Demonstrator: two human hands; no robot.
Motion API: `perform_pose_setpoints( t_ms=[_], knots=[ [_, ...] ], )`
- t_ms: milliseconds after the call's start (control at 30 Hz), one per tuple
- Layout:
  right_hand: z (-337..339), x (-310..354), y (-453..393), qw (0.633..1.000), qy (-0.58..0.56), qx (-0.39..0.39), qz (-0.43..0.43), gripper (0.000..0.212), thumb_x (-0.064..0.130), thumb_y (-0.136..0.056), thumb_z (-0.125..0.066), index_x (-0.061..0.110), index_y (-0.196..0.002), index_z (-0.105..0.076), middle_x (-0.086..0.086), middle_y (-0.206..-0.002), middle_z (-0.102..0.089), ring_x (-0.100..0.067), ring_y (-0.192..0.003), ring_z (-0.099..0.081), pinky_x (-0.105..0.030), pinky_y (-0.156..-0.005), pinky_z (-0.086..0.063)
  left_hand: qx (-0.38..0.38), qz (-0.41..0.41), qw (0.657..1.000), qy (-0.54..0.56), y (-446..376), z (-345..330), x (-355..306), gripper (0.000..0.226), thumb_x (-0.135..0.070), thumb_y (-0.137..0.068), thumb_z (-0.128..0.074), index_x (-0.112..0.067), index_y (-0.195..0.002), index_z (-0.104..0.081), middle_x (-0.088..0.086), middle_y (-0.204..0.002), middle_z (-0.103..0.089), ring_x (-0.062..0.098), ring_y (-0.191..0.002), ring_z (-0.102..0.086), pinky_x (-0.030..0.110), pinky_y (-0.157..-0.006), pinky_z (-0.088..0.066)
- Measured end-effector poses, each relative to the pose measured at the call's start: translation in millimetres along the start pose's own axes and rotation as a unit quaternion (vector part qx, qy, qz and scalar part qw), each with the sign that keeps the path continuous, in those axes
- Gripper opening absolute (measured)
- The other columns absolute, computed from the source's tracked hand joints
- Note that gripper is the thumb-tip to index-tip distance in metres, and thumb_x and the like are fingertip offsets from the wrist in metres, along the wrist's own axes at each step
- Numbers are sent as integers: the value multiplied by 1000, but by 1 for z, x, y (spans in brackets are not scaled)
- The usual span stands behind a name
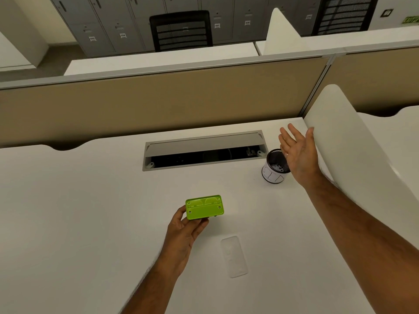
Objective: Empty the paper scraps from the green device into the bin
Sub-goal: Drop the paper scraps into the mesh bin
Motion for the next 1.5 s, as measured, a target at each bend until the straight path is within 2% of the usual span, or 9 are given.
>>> perform_pose_setpoints(
  t_ms=[167, 367, 567, 667, 833, 967, 1133, 1300, 1500],
  knots=[
    [-2, 3, 6, 996, 81, 25, 16, 78, 69, -100, -14, 24, -160, -34, 4, -167, -34, -14, -158, -19, -46, -130, 0, -1, -3, 1000, -1, 0, 0, 0, 47, 4, -100, -62, -10, -145, -55, 23, -129, -75, 35, -121, -74, 37, -101, -61],
    [-19, 16, 19, 971, 217, 91, 27, 89, 87, -84, -32, 44, -161, -23, 12, -172, -15, -9, -158, -12, -43, -127, -9, -2, -7, 1000, 1, 0, 0, -1, 46, 5, -101, -62, -9, -144, -56, 23, -125, -76, 34, -117, -75, 33, -95, -64],
    [-25, 23, 20, 963, 248, 95, 45, 101, 92, -77, -37, 39, -162, -23, 9, -172, -19, -8, -157, -17, -37, -127, -12, -4, -5, 1000, -1, 0, -1, -1, 45, 4, -101, -62, -10, -143, -57, 22, -125, -77, 33, -116, -76, 34, -96, -63],
    [-22, 18, 12, 978, 178, 91, 51, 68, 58, -102, -30, 26, -162, -27, -1, -171, -21, -17, -158, -17, -46, -129, -15, -2, -6, 1000, -1, 1, -1, -1, 45, 4, -101, -62, -10, -143, -57, 22, -126, -77, 34, -118, -75, 34, -97, -63],
    [-10, 6, -1, 969, 220, 64, 89, 35, 21, -109, -42, 26, -143, -42, 6, -167, -30, -12, -153, -32, -49, -124, -32, -4, -6, 1000, 2, 1, 0, -1, 44, 4, -101, -62, -11, -142, -58, 22, -126, -76, 33, -116, -76, 33, -95, -64],
    [-8, 3, -2, 954, 272, 66, 105, 49, -10, -102, -41, 32, -126, -43, -2, -170, -25, -18, -155, -28, -44, -126, -28, -2, -6, 1000, 0, 2, 0, 0, 45, 5, -101, -61, -10, -143, -57, 22, -126, -77, 33, -116, -76, 33, -95, -64],
    [-6, 0, -4, 945, 304, 75, 91, 57, -21, -97, -36, 19, -138, -38, -4, -171, -23, -17, -157, -23, -37, -127, -24, -1, -8, 1000, -1, 2, -1, -2, 44, 4, -100, -62, -12, -142, -58, 22, -126, -77, 33, -117, -76, 35, -98, -62],
    [-6, 2, 2, 942, 316, 83, 74, 73, -30, -83, -46, 17, -138, -37, -3, -171, -22, -18, -158, -19, -8, -106, -38, -1, -8, 1000, -3, 1, -1, -2, 43, 5, -101, -61, -12, -141, -59, 20, -125, -77, 31, -115, -77, 33, -95, -64],
    [-9, 4, 6, 930, 342, 88, 106, 64, -30, -82, -45, 19, -123, -38, -4, -171, -22, -24, -158, -19, -27, -120, -30, 3, -6, 1000, -6, 0, -1, -1, 43, 4, -101, -61, -11, -141, -58, 22, -126, -77, 33, -117, -76, 34, -97, -63]
  ],
)
Point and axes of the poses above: each hand's wrist, its own y-axis away from the middle knuckle, its own z-axis out of the back of the hand, x = y × z, the point moved 4 cm from there along -y, towards the middle knuckle
